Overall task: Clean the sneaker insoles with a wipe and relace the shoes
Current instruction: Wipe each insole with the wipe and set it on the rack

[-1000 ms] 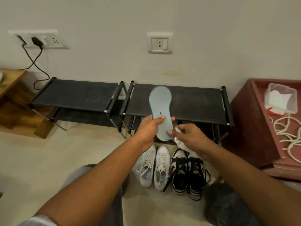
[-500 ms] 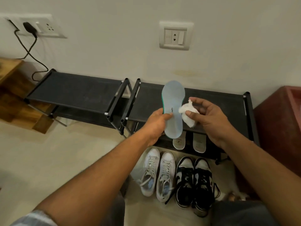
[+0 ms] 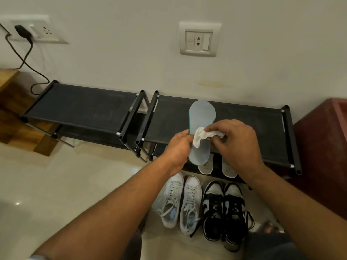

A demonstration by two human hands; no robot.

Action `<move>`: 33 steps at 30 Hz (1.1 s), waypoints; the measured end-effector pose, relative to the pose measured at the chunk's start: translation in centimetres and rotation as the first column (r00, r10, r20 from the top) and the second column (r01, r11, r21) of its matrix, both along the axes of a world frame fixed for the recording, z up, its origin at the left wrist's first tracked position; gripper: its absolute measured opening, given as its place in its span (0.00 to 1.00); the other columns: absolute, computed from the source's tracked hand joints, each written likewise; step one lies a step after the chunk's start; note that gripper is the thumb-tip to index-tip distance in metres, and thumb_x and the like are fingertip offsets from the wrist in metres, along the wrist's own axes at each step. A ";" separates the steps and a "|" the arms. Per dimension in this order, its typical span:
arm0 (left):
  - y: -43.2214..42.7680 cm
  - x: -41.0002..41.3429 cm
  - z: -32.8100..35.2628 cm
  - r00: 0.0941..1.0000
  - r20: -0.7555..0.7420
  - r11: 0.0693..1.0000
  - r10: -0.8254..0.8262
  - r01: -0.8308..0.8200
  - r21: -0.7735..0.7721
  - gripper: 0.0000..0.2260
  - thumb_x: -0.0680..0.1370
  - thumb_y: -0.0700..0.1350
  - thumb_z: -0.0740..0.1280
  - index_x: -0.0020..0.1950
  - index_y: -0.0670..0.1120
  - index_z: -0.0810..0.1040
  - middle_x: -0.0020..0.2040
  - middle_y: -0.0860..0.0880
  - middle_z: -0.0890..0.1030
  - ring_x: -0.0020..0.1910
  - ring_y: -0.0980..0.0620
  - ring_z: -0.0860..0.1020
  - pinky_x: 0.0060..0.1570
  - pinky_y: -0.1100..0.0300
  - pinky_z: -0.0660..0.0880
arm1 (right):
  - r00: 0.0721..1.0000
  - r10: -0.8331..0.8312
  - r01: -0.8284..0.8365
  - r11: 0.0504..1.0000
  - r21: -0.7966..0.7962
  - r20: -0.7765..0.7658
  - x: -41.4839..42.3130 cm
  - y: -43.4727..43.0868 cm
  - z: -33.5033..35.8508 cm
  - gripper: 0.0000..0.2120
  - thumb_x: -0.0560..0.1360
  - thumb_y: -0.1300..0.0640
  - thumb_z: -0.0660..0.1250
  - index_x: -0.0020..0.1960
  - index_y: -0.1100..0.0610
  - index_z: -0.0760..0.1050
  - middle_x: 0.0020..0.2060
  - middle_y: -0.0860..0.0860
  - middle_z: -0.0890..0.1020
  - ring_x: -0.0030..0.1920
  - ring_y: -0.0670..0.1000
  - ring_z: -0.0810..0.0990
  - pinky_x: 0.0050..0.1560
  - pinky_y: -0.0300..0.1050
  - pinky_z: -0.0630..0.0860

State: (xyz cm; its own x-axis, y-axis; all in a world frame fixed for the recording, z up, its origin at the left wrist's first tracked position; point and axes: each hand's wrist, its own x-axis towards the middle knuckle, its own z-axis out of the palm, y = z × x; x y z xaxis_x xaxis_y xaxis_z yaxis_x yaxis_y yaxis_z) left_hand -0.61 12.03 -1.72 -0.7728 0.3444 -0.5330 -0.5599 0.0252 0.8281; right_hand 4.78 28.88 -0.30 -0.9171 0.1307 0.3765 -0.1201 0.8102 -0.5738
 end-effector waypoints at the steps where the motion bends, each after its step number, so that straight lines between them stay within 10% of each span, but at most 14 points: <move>1: 0.1 0.1 0.1 0.999 0.031 0.999 0.017 -0.018 0.043 0.13 0.83 0.37 0.65 0.66 0.43 0.84 0.59 0.41 0.87 0.55 0.43 0.84 0.63 0.46 0.79 | 0.999 0.020 -0.019 0.999 0.051 -0.025 0.0 -0.3 -0.1 0.10 0.74 0.60 0.78 0.54 0.52 0.87 0.49 0.47 0.86 0.49 0.49 0.83 0.51 0.50 0.82; 8: -0.3 -0.9 0.5 0.950 0.235 0.949 0.208 -0.254 0.187 0.12 0.88 0.41 0.60 0.62 0.38 0.82 0.50 0.41 0.88 0.45 0.47 0.87 0.42 0.55 0.84 | 0.970 0.225 -0.240 0.950 0.202 0.092 0.4 -3.7 -1.0 0.15 0.73 0.60 0.78 0.59 0.55 0.86 0.52 0.51 0.85 0.52 0.56 0.83 0.48 0.52 0.84; 12: -0.4 -0.6 0.6 0.939 0.252 0.941 0.234 -0.284 0.184 0.15 0.88 0.42 0.60 0.70 0.35 0.79 0.61 0.35 0.85 0.53 0.42 0.85 0.58 0.48 0.83 | 0.975 0.216 -0.223 0.953 0.205 0.057 -0.1 -2.1 -1.1 0.12 0.71 0.62 0.78 0.54 0.53 0.87 0.45 0.50 0.86 0.47 0.56 0.84 0.49 0.48 0.81; 17: -1.3 -0.8 0.8 0.940 0.269 0.939 0.208 -0.269 0.216 0.15 0.88 0.44 0.60 0.69 0.37 0.79 0.58 0.38 0.87 0.52 0.44 0.87 0.46 0.53 0.85 | 0.946 0.320 -0.323 0.910 0.259 0.055 0.2 -4.4 -0.9 0.10 0.71 0.60 0.75 0.52 0.56 0.87 0.43 0.51 0.83 0.47 0.56 0.82 0.48 0.51 0.81; 25: -1.7 -1.7 0.5 0.937 0.273 0.932 0.219 -0.284 0.226 0.18 0.90 0.48 0.55 0.73 0.41 0.76 0.63 0.37 0.85 0.66 0.38 0.83 0.70 0.43 0.77 | 0.955 0.295 -0.295 0.910 0.291 0.046 0.5 -4.7 -1.9 0.14 0.70 0.63 0.77 0.56 0.56 0.87 0.49 0.50 0.84 0.47 0.55 0.81 0.42 0.49 0.82; 33: -1.7 -1.8 0.3 0.924 0.314 0.922 0.218 -0.300 0.244 0.15 0.90 0.50 0.56 0.72 0.46 0.76 0.61 0.36 0.85 0.61 0.40 0.85 0.61 0.48 0.82 | 0.960 0.278 -0.275 0.926 0.258 0.025 0.4 -5.8 -1.5 0.14 0.68 0.65 0.79 0.53 0.57 0.87 0.46 0.50 0.87 0.47 0.55 0.83 0.48 0.46 0.81</move>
State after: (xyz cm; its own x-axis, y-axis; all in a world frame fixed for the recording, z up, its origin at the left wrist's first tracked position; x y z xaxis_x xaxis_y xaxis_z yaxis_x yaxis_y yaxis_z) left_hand -2.41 10.33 -1.40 -0.6913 0.3196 -0.6480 -0.7211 -0.3635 0.5899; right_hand 5.20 23.11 -1.78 -0.8983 -0.2295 0.3748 -0.3659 0.8629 -0.3485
